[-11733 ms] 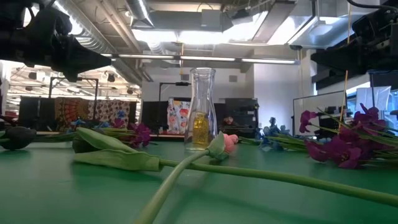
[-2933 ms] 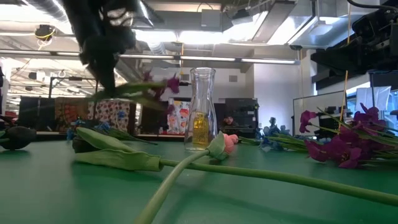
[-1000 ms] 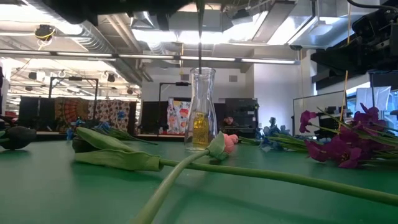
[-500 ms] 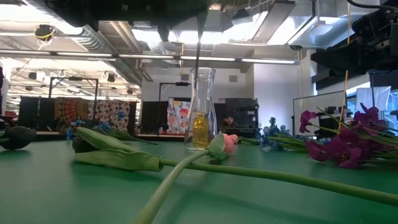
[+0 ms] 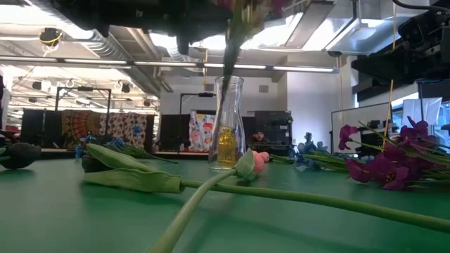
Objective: Sort flowers into vase by color
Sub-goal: Put the left purple flowers into the transparent vase, then put the bottom pink flower into the yellow vase
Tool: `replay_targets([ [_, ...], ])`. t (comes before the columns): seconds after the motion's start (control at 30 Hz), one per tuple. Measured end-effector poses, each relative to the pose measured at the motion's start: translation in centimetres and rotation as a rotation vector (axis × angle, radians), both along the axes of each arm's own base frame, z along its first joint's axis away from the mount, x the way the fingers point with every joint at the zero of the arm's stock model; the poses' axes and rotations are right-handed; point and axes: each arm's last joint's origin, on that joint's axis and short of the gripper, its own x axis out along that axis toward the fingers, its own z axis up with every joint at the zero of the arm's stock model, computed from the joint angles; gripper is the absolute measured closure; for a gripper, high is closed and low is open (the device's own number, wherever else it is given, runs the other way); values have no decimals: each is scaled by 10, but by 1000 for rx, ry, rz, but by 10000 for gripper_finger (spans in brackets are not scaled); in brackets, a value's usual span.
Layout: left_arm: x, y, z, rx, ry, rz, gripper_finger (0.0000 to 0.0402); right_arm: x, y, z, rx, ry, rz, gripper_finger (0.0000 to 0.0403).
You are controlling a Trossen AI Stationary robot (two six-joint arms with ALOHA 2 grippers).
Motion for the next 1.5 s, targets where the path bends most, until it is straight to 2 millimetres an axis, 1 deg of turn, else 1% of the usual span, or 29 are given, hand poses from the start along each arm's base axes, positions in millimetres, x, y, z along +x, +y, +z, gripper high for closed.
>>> replay_targets([
  [0.17,-8,1,3,8,62,27,224,0,0,0,0,0,0,400],
  [0.27,-17,3,14,14,111,68,213,0,0,0,0,0,0,400],
  [0.4,-31,2,28,27,188,124,208,0,0,0,0,0,0,400],
  [0.5,-44,-2,37,35,201,142,208,0,0,0,0,0,0,400],
  [0.67,-60,-12,45,17,213,116,208,0,0,0,0,0,0,400],
  [0.77,-68,-17,46,-21,238,97,208,0,0,0,0,0,0,400],
  [0.87,-73,-22,42,-49,286,85,208,0,0,0,0,0,-1,400],
  [0.97,-75,-25,39,-69,318,93,208,0,0,0,0,0,-1,400],
  [1.17,-77,-31,37,-92,328,93,207,0,0,0,0,0,0,400],
  [1.3,-80,-34,33,-32,386,74,207,0,0,0,-8,-1,-2,400],
  [1.5,-86,-31,27,-20,466,82,207,0,0,1,-11,-8,-11,400],
])
